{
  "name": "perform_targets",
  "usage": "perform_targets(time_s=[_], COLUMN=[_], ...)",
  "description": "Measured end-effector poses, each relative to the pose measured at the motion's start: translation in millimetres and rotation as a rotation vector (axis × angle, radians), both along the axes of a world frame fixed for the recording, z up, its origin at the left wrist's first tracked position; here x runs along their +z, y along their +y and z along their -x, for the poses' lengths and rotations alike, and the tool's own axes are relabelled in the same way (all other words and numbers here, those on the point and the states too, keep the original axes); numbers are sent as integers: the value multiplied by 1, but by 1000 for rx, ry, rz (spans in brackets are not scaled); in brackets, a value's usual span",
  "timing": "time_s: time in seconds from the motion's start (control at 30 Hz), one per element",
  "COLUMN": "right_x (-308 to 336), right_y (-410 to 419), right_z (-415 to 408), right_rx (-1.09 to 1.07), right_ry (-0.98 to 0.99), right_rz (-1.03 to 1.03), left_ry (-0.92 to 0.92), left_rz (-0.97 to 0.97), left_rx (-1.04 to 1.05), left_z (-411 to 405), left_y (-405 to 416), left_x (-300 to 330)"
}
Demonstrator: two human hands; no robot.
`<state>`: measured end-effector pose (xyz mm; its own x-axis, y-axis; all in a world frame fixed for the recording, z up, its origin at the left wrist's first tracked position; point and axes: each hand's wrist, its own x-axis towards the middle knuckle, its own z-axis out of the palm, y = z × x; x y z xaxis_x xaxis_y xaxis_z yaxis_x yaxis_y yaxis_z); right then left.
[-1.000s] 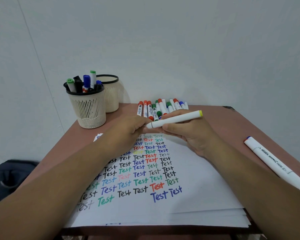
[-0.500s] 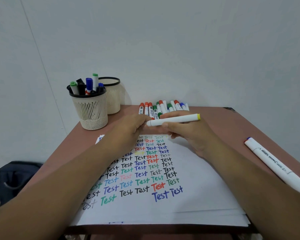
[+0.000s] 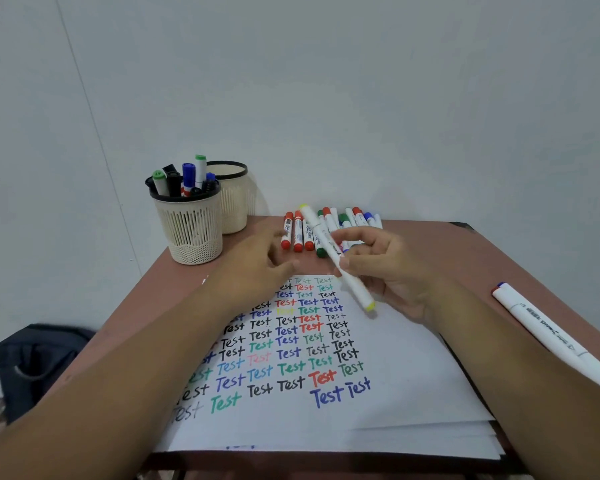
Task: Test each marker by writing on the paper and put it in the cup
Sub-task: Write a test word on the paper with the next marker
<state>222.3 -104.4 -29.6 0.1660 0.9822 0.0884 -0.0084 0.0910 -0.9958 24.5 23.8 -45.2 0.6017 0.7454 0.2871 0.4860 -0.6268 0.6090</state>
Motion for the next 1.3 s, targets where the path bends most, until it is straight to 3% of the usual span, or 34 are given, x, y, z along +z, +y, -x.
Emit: perform_targets(time_s=[0.33, 0.6, 0.77, 0.97, 1.3], right_x=[-1, 4, 13, 41, 102], right_y=[5, 3, 4, 24, 115], right_z=[1, 1, 10, 27, 81], right_rx=[-153, -298, -375, -384, -410], right_ry=[22, 29, -2, -413, -487], right_rz=[-19, -139, -167, -194, -475], left_ry=[393, 568, 658, 650, 519], left_rz=[4, -160, -91, -63, -64], left_rx=[-288, -137, -126, -98, -58], left_z=[13, 18, 31, 46, 47], left_y=[14, -5, -36, -29, -15], left_x=[15, 15, 6, 4, 10])
